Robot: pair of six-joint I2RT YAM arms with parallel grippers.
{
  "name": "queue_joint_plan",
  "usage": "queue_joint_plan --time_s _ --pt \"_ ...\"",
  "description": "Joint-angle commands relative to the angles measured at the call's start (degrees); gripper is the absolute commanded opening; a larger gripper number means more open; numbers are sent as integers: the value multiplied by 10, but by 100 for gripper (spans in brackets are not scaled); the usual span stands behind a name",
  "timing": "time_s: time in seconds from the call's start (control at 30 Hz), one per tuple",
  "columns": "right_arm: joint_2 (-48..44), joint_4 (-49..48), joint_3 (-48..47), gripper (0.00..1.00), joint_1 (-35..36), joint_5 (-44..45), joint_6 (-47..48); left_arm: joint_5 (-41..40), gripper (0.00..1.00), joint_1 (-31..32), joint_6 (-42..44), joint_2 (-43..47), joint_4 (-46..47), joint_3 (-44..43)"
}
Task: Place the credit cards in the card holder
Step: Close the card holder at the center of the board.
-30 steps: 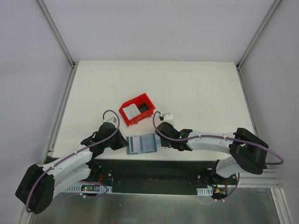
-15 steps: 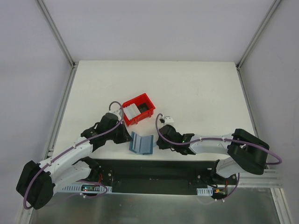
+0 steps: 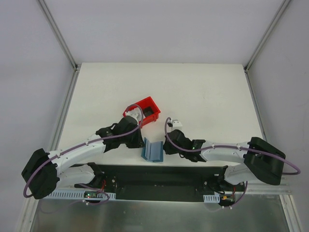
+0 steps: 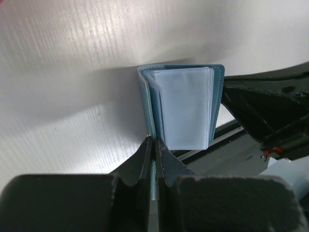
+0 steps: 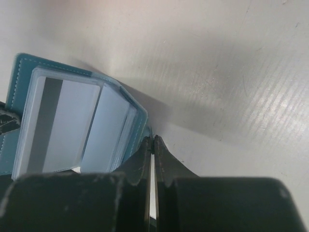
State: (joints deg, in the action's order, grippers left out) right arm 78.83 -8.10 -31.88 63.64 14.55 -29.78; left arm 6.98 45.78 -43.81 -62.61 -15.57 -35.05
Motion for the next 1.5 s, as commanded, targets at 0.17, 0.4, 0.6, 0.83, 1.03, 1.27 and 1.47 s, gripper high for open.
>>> queue_joint_plan --time_s 0.17,0.4,0.6,0.83,1.03,1.27,1.47 --pt "-36 27 -6 0 14 41 -7 -52 5 40 -23 -43 -10 -59" --pt "-41 117 -37 0 37 112 -10 -65 13 72 -36 -101 -10 -92" --pt "-63 128 -29 0 51 152 -23 -80 24 92 -46 -136 -6 -110" --pt "-97 110 -1 1 50 167 -37 -53 33 106 -46 -177 14 -132" --pt "-115 91 15 1 50 157 -36 -45 33 111 -48 -216 53 -119" --pt "-100 84 18 1 50 137 -41 -82 33 113 -44 -215 92 -82" --pt "-97 84 16 2 49 137 -37 -106 34 112 -50 -193 98 -60"
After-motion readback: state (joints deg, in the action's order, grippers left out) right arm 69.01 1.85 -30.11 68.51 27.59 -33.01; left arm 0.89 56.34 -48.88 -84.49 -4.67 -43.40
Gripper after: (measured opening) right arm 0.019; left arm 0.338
